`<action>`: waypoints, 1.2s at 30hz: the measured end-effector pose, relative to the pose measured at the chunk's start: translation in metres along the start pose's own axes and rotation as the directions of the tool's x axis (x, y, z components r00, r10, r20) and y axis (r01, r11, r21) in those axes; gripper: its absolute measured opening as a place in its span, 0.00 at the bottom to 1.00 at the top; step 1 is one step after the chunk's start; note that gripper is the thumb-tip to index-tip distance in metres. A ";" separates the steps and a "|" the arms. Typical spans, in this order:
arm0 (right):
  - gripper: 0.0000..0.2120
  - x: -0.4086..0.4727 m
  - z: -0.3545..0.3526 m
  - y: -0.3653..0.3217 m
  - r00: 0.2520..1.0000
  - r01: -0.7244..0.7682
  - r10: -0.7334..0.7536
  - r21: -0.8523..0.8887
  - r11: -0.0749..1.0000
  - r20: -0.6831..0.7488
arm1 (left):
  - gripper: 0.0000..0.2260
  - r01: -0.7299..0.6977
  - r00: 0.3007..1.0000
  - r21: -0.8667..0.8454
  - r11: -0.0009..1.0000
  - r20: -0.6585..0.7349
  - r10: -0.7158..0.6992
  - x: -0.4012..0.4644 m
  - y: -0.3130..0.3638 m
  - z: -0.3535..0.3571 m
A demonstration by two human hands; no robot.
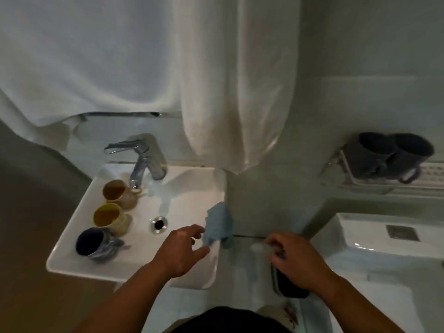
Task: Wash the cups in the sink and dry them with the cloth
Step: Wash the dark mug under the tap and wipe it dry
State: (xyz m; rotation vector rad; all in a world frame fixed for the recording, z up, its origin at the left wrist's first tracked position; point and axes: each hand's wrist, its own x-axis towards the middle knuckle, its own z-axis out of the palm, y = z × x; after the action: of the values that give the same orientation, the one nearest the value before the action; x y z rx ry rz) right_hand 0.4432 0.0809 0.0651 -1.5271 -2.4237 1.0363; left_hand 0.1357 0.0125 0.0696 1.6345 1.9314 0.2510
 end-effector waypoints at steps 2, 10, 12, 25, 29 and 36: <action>0.11 0.004 0.031 -0.038 1.000 0.017 -0.017 -0.027 0.999 0.012 | 0.22 0.034 0.999 -0.011 0.999 0.015 -0.034 -0.027 -0.046 -0.007; 0.09 0.017 0.121 -0.154 0.987 0.076 -0.078 0.018 0.997 0.139 | 0.21 0.171 0.985 -0.148 0.974 -0.010 -0.174 -0.107 -0.186 -0.035; 0.08 0.023 0.131 -0.171 0.978 0.085 -0.083 -0.004 0.996 0.194 | 0.18 0.211 0.976 -0.187 0.959 -0.018 -0.219 -0.119 -0.205 -0.041; 0.19 0.157 0.208 -0.251 0.918 0.129 -0.146 0.073 0.989 0.367 | 0.36 0.407 0.837 -0.300 0.863 -0.257 -0.484 -0.075 -0.262 -0.086; 0.23 0.192 0.240 -0.260 0.894 0.119 -0.151 0.101 0.988 0.421 | 0.44 0.462 0.818 -0.268 0.846 -0.240 -0.522 -0.054 -0.270 -0.082; 0.11 0.214 0.268 -0.275 0.883 0.193 -0.225 0.118 0.974 0.411 | 0.35 0.464 0.827 -0.272 0.843 -0.206 -0.523 -0.042 -0.275 -0.080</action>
State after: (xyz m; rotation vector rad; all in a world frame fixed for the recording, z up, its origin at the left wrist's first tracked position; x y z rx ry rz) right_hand 0.0162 0.0523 -0.0342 -1.0692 -2.7062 1.5205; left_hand -0.1341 -0.0722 0.0100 0.9453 2.3706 0.4696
